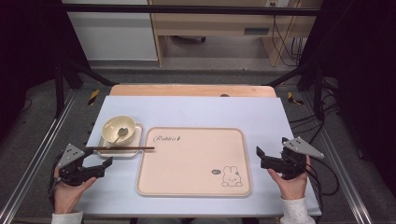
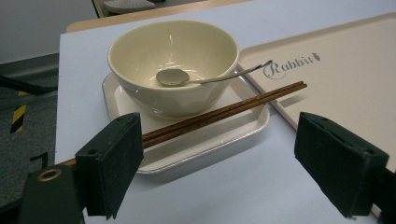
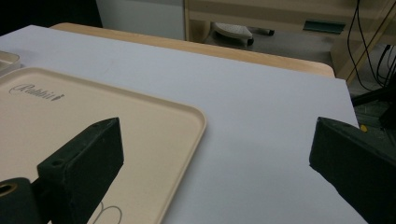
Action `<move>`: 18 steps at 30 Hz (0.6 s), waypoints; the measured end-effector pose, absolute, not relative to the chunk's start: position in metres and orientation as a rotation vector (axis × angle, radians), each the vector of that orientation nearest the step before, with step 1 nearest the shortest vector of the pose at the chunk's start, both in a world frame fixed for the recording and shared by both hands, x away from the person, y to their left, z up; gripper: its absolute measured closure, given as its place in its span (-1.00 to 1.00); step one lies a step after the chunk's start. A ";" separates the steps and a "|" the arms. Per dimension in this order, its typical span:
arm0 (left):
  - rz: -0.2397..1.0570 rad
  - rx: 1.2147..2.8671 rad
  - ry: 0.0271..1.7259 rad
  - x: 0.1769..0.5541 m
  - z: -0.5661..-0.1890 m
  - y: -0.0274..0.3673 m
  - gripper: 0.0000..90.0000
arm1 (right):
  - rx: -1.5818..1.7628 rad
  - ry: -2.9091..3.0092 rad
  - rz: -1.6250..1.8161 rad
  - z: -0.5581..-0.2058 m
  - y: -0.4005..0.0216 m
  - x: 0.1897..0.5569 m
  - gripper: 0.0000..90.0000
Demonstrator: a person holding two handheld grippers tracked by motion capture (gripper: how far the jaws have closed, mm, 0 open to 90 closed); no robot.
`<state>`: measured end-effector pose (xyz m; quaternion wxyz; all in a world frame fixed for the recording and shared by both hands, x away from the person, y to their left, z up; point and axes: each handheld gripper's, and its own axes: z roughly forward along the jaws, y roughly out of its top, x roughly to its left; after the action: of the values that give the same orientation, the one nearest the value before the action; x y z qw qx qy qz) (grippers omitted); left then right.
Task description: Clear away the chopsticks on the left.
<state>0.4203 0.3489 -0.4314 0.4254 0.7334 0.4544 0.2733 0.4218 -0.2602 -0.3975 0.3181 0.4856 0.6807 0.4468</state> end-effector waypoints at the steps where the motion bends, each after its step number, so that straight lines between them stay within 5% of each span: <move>1: 0.689 1.855 1.137 0.423 -0.432 0.350 -0.66 | 1.274 1.786 1.180 -0.397 -0.260 0.421 -0.93; 18: 0.635 1.935 1.138 0.454 -0.440 0.358 -0.54 | 1.271 1.797 1.184 -0.394 -0.258 0.419 -0.91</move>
<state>0.4541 0.3576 -0.4399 0.3935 0.7624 0.4484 0.2504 0.4194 -0.2579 -0.3941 0.3154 0.4825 0.6823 0.4495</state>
